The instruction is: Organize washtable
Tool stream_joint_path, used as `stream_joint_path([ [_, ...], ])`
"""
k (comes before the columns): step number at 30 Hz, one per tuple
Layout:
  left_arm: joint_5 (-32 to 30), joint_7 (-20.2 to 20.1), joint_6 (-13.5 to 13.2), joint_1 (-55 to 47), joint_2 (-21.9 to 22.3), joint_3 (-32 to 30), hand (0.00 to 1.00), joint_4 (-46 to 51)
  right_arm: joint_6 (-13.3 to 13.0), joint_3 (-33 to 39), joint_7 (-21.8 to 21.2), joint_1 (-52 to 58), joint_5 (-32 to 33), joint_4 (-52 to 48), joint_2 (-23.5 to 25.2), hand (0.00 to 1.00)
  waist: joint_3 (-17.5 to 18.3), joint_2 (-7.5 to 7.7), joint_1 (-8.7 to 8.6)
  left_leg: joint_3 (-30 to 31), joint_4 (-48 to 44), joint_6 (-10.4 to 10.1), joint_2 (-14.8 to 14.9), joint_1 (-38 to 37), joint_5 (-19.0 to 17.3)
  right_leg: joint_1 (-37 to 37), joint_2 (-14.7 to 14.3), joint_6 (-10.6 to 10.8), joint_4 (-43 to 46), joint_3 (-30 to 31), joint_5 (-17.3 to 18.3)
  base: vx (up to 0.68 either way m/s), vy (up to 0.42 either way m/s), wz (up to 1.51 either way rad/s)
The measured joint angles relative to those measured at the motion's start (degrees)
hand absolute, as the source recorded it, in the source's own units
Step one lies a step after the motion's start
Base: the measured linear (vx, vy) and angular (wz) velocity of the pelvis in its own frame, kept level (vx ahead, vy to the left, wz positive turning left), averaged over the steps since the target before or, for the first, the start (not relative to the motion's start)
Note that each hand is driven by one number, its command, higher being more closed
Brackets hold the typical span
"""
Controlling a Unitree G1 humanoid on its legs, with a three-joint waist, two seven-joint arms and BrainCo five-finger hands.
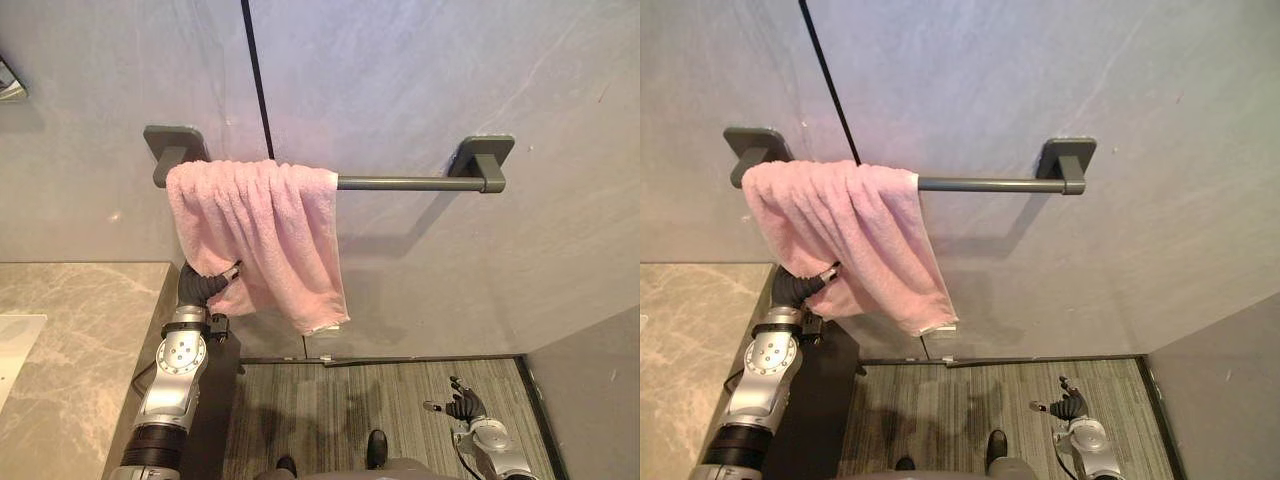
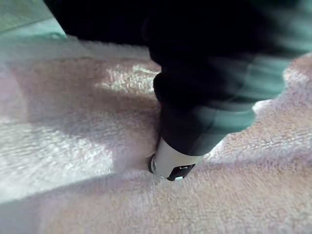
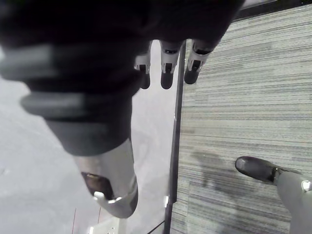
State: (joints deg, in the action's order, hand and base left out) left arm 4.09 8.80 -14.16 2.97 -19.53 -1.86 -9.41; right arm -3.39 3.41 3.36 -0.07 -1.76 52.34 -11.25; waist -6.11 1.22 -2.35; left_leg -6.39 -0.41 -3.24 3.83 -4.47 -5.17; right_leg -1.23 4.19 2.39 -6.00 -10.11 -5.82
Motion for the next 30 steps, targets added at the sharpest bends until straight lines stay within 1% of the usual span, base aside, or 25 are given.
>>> stream_joint_path([
  [4, 0.00, 0.04, 0.00, -0.01, 0.00, -0.02, 1.00, -0.19, -0.06, -0.45, -0.11, 0.24, 0.11, -3.97, -0.02, 0.00, 0.00, 0.00, -0.02, 0.06, -0.01, 0.00, 0.00, -0.12, 0.00, -0.10, 0.00, 0.04, -0.02, 0.01, -0.06, -0.04, -0.006, 0.00],
  [5, 0.00, 0.05, -0.01, -0.01, 0.00, -0.02, 1.00, -0.19, -0.22, -2.39, -0.36, 0.41, 0.21, -9.05, -0.46, 0.00, -0.01, 0.01, -0.07, 0.04, -0.02, 0.00, 0.00, -0.14, 0.00, -0.08, -0.01, 0.07, -0.02, 0.11, -0.14, -0.04, -0.007, -0.02],
  [6, 0.00, 0.07, -0.01, -0.01, 0.00, -0.03, 1.00, -0.19, -0.33, -2.89, -0.51, 0.44, 0.31, -10.60, -0.53, 0.00, -0.01, 0.02, -0.07, 0.04, -0.02, 0.00, 0.00, -0.15, 0.00, -0.08, -0.02, 0.07, -0.02, 0.14, -0.15, -0.03, -0.008, -0.02],
  [8, 0.00, 0.11, -0.04, -0.11, 0.01, -0.05, 1.00, -0.17, -0.84, -5.13, -1.23, 0.47, 0.80, -17.99, -0.70, 0.00, -0.02, 0.03, -0.03, 0.04, -0.02, 0.00, 0.00, -0.17, 0.00, -0.07, -0.03, 0.09, -0.02, 0.24, -0.17, 0.00, 0.000, 0.00],
  [11, -0.04, 0.15, -0.09, -0.26, 0.07, -0.05, 1.00, -0.09, -2.60, -6.75, -2.45, 0.35, 1.15, -23.75, -1.18, 0.00, -0.04, 0.09, -0.01, 0.05, -0.02, 0.00, -0.01, -0.18, 0.00, -0.06, -0.03, 0.10, -0.02, 0.26, -0.18, 0.00, 0.000, 0.00],
  [12, -0.08, 0.19, -0.12, -0.67, 0.11, -0.06, 1.00, 0.41, -3.03, -7.68, -2.61, 0.06, 1.17, -27.62, -1.68, 0.00, -0.04, 0.13, 0.03, 0.06, -0.02, 0.00, -0.03, -0.18, 0.00, -0.06, -0.03, 0.10, -0.01, 0.26, -0.18, 0.00, 0.000, 0.00],
  [15, -0.23, 0.22, -0.15, -1.10, 0.48, 0.11, 1.00, 0.80, -3.41, -9.41, -3.59, -0.49, 1.22, -32.90, -3.06, 0.00, 0.00, 0.27, 0.42, 0.47, -0.46, 0.04, -0.03, -0.06, 0.04, -0.02, 0.05, 0.17, 0.02, 0.81, -0.23, -0.01, -0.003, -0.04],
  [17, -0.29, 0.22, -0.24, -1.60, 0.67, 0.49, 1.00, 1.10, -4.91, -10.95, -3.90, -1.10, 1.58, -37.14, -4.03, 0.00, 0.02, 0.30, 0.41, 1.07, -0.56, 0.04, -0.05, 0.14, 0.04, 0.08, 0.05, 0.16, 0.20, 0.84, -0.31, -0.01, -0.005, -0.02],
  [19, -0.29, 0.26, -0.29, -1.82, 1.11, 1.23, 1.00, 1.13, -5.36, -12.10, -4.88, -2.32, 2.92, -39.21, -4.67, 0.00, 0.03, 0.33, 0.58, 1.07, -0.74, 0.07, -0.04, 0.34, 0.08, 0.25, 0.04, 0.07, 0.21, 0.97, -0.53, -0.05, -0.006, -0.01],
  [23, -0.34, 0.24, -0.30, -1.83, 1.96, 2.70, 1.00, 1.75, -5.51, -15.29, -4.95, -4.89, 5.02, -41.58, -6.21, 0.00, 0.04, 0.39, 1.26, 1.09, -1.65, 0.08, 0.04, 1.07, 0.08, 0.56, 0.02, -0.11, 0.21, 1.15, -1.00, -0.07, -0.011, -0.01],
  [25, -0.32, 0.31, -0.33, -1.86, 2.76, 2.99, 1.00, 2.11, -5.52, -15.93, -4.92, -5.76, 5.78, -42.63, -6.35, 0.00, 0.04, 0.39, 1.81, 1.18, -1.87, 0.08, 0.12, 1.22, 0.09, 0.59, -0.06, -0.17, 0.19, 1.23, -1.19, -0.08, -0.018, -0.01],
  [28, -0.29, 0.60, -0.42, -1.95, 3.10, 4.07, 1.00, 2.14, -5.67, -17.76, -4.81, -8.95, 7.63, -42.66, -6.48, 0.00, 0.04, 0.39, 1.96, 1.38, -2.05, 0.10, 0.17, 1.85, 0.10, 0.65, -0.06, -0.22, 0.01, 1.23, -1.44, -0.10, -0.018, 0.01],
  [30, -0.25, 0.91, -0.73, -1.94, 3.68, 4.26, 1.00, 2.14, -6.25, -18.70, -4.77, -11.35, 9.06, -42.97, -6.54, 0.00, 0.04, 0.38, 2.39, 1.52, -1.92, 0.09, 0.24, 2.03, 0.10, 0.69, -0.11, -0.24, 0.01, 1.19, -1.52, -0.06, -0.011, 0.01],
])
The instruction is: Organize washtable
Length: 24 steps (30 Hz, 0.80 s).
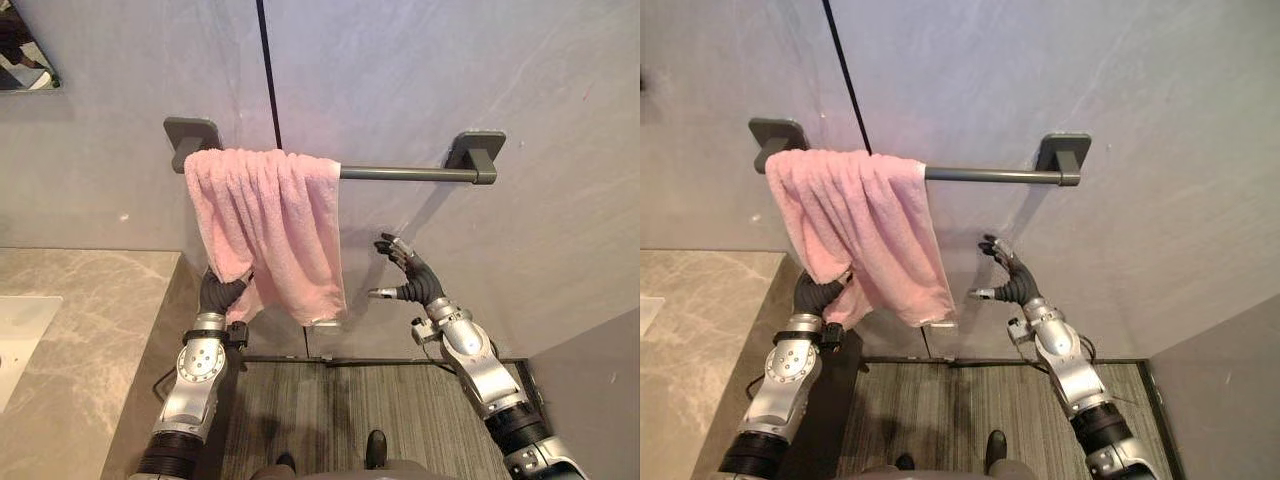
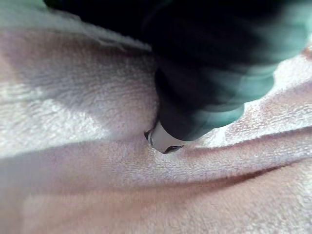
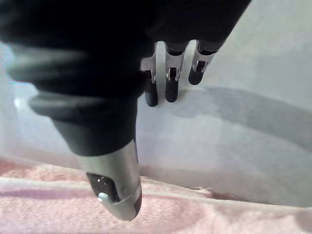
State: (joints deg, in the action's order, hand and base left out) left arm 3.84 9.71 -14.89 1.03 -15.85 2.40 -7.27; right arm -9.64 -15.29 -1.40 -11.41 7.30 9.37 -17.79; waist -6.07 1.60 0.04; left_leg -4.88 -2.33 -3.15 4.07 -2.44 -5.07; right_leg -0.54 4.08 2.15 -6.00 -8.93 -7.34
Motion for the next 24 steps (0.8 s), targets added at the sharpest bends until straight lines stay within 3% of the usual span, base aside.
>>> stream_joint_path([
  [15, 1.84, 0.38, -0.62, 0.39, 0.01, 2.28, 1.00, 0.70, -0.37, -7.20, 0.07, -10.43, 2.38, 3.75, 2.91, 0.00, 0.02, -0.03, 1.41, 2.63, 0.16, -0.25, -0.13, 1.94, 1.43, 0.77, 0.12, -0.01, 0.20, -2.16, 0.00, -0.01, -0.007, 0.09],
  [16, 2.18, 0.39, -0.63, 0.56, 0.01, 2.40, 1.00, 0.70, -0.37, -7.80, 0.06, -10.96, 2.39, 4.49, 2.98, 1.00, 0.02, -0.04, 1.88, 2.73, 0.16, -0.30, -0.09, 2.04, 1.49, 0.79, 0.07, -0.01, 0.20, -2.22, 0.00, -0.03, -0.017, 0.05],
  [24, 2.80, 0.40, -0.66, 2.38, -0.02, 3.94, 1.00, 0.70, -0.19, -9.29, 0.44, -14.31, 3.49, 7.87, 4.03, 1.00, 0.04, -0.05, 2.80, 3.47, 0.20, -0.42, -0.06, 3.44, 1.77, 1.72, 0.08, -0.11, 0.21, -2.97, -0.08, -0.02, -0.006, 0.04],
])
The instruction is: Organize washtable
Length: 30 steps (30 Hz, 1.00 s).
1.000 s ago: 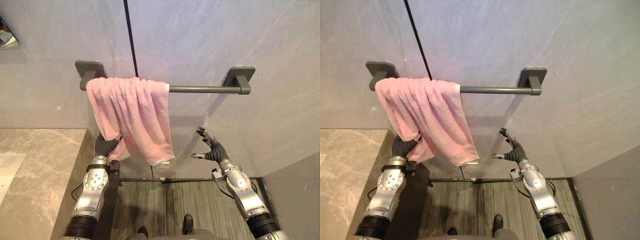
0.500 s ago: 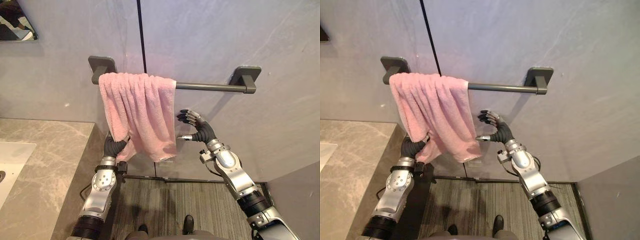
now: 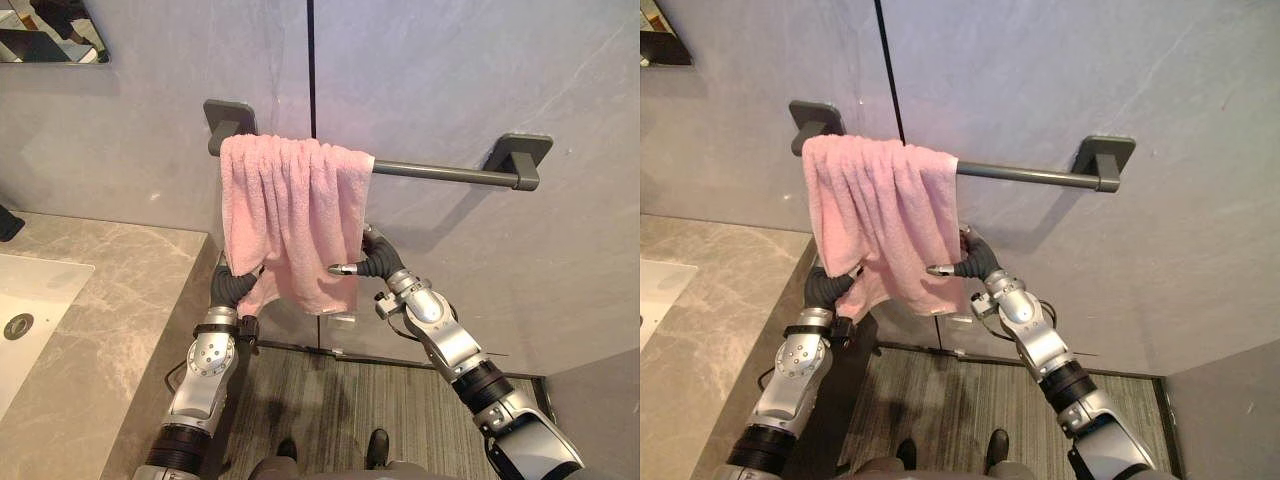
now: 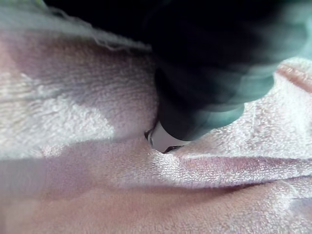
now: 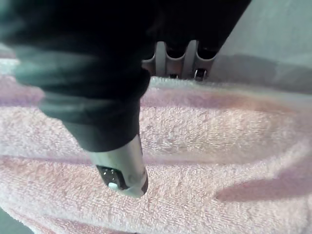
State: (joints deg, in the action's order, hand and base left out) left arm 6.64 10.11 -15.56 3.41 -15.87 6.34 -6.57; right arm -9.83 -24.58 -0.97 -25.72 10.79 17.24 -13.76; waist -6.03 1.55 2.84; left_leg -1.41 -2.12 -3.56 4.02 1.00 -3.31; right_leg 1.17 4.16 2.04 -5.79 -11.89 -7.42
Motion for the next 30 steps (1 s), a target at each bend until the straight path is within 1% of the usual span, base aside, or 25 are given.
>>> stream_joint_path([
  [6, 0.00, -0.01, 0.00, 1.71, 0.00, 0.39, 1.00, 0.37, 0.01, -0.18, 0.70, -0.99, 1.23, 1.00, -0.03, 1.00, 0.02, -0.01, 1.11, 0.48, 0.08, -0.22, -0.04, 0.23, 0.55, 0.30, 0.01, -0.06, 0.02, -0.52, -0.04, 0.01, -0.005, 0.05],
  [15, -0.01, -0.04, 0.00, 1.70, -0.03, 0.39, 1.00, 0.46, 0.03, -0.68, 0.52, -1.41, 1.58, 1.85, 0.33, 1.00, 0.02, 0.00, 1.21, 0.61, 0.14, -0.25, 0.09, 0.32, 0.93, 0.10, -0.09, -0.41, 0.00, -0.41, -0.30, -0.04, -0.008, 0.00],
  [17, -0.02, -0.07, 0.00, 1.70, -0.03, 0.41, 1.00, 0.47, 0.03, -0.94, -0.49, -1.40, 1.58, 1.85, 0.31, 1.00, 0.02, 0.00, 1.11, 0.58, 0.23, -0.26, 0.17, 0.26, 0.93, 0.08, -0.16, -0.49, 0.00, -0.34, -0.36, -0.04, -0.008, -0.02],
  [25, -0.04, -0.08, 0.00, 1.62, -0.03, 0.41, 1.00, 0.48, 0.04, -0.85, -0.57, -1.37, 1.58, 1.83, 0.22, 1.00, 0.03, 0.01, 1.14, -0.09, 0.24, -0.34, 0.39, -0.20, 0.96, 0.08, -0.37, -0.54, 0.00, 0.28, -0.41, 0.00, -0.003, -0.03],
  [28, -0.04, -0.09, 0.00, 1.58, -0.03, 0.40, 1.00, 0.53, 0.04, -0.34, -0.59, -1.01, 1.60, 1.58, -0.07, 1.00, 0.04, 0.03, 1.10, -0.27, 0.24, -0.34, 0.32, -0.69, 0.97, 0.08, -0.32, -0.50, 0.01, 0.51, -0.43, 0.00, 0.000, -0.03],
  [30, -0.04, -0.09, 0.00, 1.54, -0.02, 0.38, 1.00, 0.55, 0.04, 1.66, -0.62, 0.15, 1.61, 1.26, -0.12, 1.00, 0.07, 0.08, 1.11, -0.29, 0.24, -0.34, 0.28, -0.72, 0.97, 0.07, -0.29, -0.48, 0.00, 0.56, -0.45, 0.00, 0.000, 0.00],
])
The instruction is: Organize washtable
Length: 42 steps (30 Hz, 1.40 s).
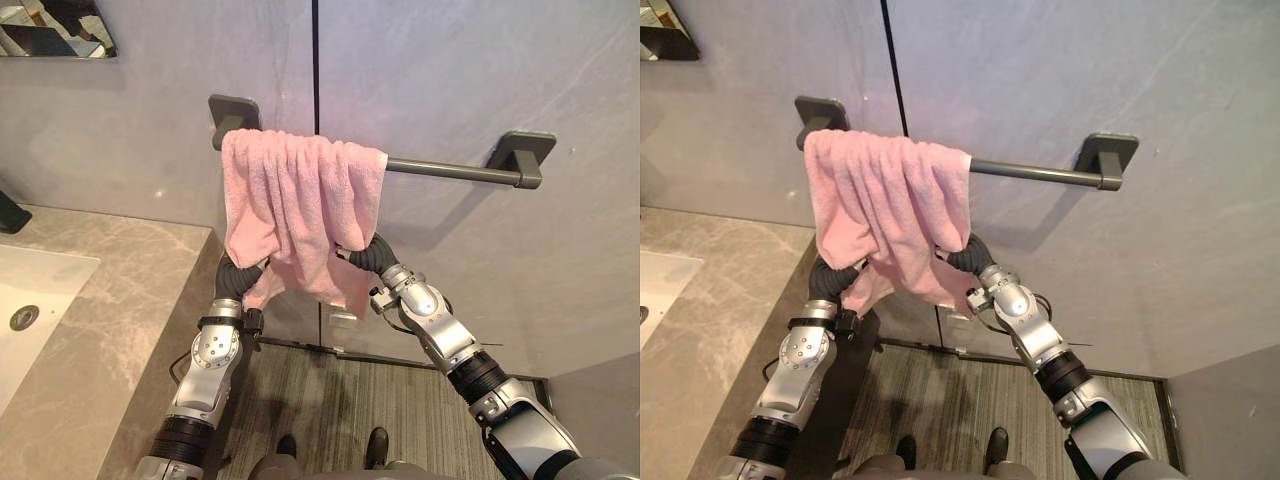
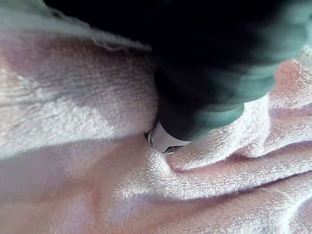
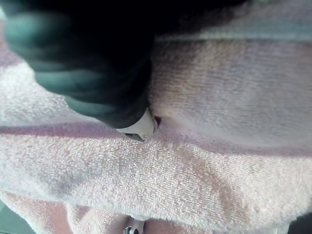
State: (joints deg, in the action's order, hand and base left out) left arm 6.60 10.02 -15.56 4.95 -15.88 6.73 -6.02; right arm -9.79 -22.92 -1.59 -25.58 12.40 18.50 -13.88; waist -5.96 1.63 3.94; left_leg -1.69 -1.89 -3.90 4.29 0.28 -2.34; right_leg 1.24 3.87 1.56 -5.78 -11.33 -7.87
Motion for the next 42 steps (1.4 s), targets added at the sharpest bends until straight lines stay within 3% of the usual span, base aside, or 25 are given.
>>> stream_joint_path([
  [8, 0.19, -0.14, -0.05, -3.23, 0.76, -1.35, 1.00, 2.01, -0.07, 9.35, 0.03, 6.47, 0.55, -6.76, -1.04, 1.00, 0.13, 0.13, -0.12, -0.19, 0.01, 0.01, 0.00, -0.20, 0.00, -0.06, 0.01, 0.00, -0.01, 0.24, -0.10, 0.00, 0.000, 0.00],
  [13, 0.65, -1.78, -0.06, -3.91, 2.97, -1.40, 1.00, 2.20, -0.09, 11.31, -0.22, 9.77, 0.59, -8.71, -1.22, 1.00, 0.37, 0.33, -0.35, -0.55, 0.17, 0.01, 0.07, -0.49, -0.01, -0.07, -0.05, -0.01, -0.01, 0.57, -0.15, -0.02, -0.005, -0.04],
  [17, 1.71, -2.57, -0.06, -3.92, 4.35, -1.41, 1.00, 2.20, -0.09, 12.86, -0.84, 10.33, 0.61, -8.70, -0.76, 1.00, 0.37, 0.34, -1.55, -0.79, 0.98, 0.07, 0.09, -0.99, 0.04, -0.07, -0.08, 0.00, -0.01, 0.80, -0.15, -0.01, -0.003, -0.02],
  [23, 1.72, -3.87, -0.05, -3.86, 6.07, -1.41, 1.00, 2.20, -0.10, 14.60, -0.93, 12.08, 1.25, -8.67, -0.03, 1.00, 0.37, 0.33, -1.98, -1.06, 1.06, 0.08, 0.02, -1.09, 0.03, 0.04, -0.06, 0.12, 0.01, 1.02, -0.05, 0.00, -0.001, -0.01],
  [27, 1.74, -4.25, -0.01, -3.84, 6.70, -1.40, 1.00, 2.17, -0.10, 15.17, -0.93, 12.24, 1.77, -8.32, 0.14, 1.00, 0.37, 0.33, -3.16, -1.21, 1.10, 0.10, -0.15, -1.13, 0.02, 0.09, 0.12, 0.21, 0.01, 1.13, 0.01, 0.00, 0.000, 0.00],
  [42, 6.34, -4.92, 0.66, -1.61, 8.62, -1.55, 1.00, -3.15, -0.28, 15.76, -0.93, 10.16, 4.75, -1.71, 2.28, 1.00, 0.44, 0.19, -3.37, -1.62, 1.76, 0.11, -0.27, -1.56, -0.01, 0.20, 0.20, 0.57, 0.03, 1.55, 0.29, 0.00, 0.000, -0.01],
])
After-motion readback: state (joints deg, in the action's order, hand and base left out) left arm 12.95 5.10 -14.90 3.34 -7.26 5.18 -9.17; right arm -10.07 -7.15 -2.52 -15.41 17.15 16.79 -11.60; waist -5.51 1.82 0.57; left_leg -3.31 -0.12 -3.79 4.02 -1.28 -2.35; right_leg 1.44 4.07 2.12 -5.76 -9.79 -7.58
